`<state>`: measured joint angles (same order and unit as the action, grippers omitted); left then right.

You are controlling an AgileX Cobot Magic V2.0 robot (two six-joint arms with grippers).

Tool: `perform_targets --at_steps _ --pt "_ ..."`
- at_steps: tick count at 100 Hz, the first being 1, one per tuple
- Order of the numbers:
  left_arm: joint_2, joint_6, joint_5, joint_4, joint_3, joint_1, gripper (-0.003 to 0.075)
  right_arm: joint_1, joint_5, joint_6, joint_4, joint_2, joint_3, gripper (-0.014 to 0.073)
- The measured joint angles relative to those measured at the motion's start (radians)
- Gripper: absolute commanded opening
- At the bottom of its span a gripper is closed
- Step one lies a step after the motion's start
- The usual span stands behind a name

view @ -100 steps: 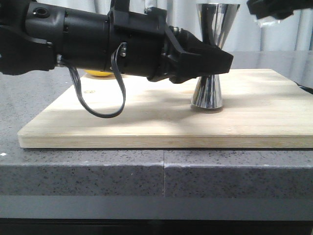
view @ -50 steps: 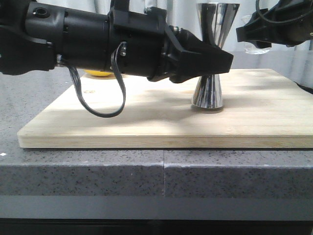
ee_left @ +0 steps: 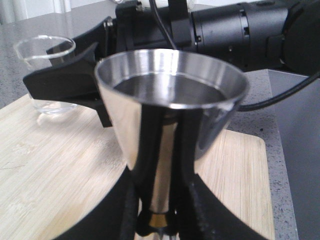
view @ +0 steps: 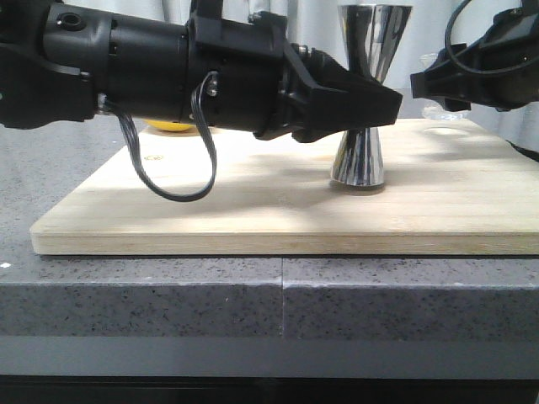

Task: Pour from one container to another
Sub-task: 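Tip the beaker upright and lower it back onto the board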

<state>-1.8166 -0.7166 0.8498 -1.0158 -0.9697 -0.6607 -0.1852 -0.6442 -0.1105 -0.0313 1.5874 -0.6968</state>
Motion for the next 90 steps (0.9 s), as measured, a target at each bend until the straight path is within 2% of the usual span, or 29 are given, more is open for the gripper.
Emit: perform_targets --at_steps 90 --pt "0.0 -0.003 0.002 0.0 0.0 0.0 -0.0021 0.0 -0.174 0.005 0.0 0.111 0.018 0.025"
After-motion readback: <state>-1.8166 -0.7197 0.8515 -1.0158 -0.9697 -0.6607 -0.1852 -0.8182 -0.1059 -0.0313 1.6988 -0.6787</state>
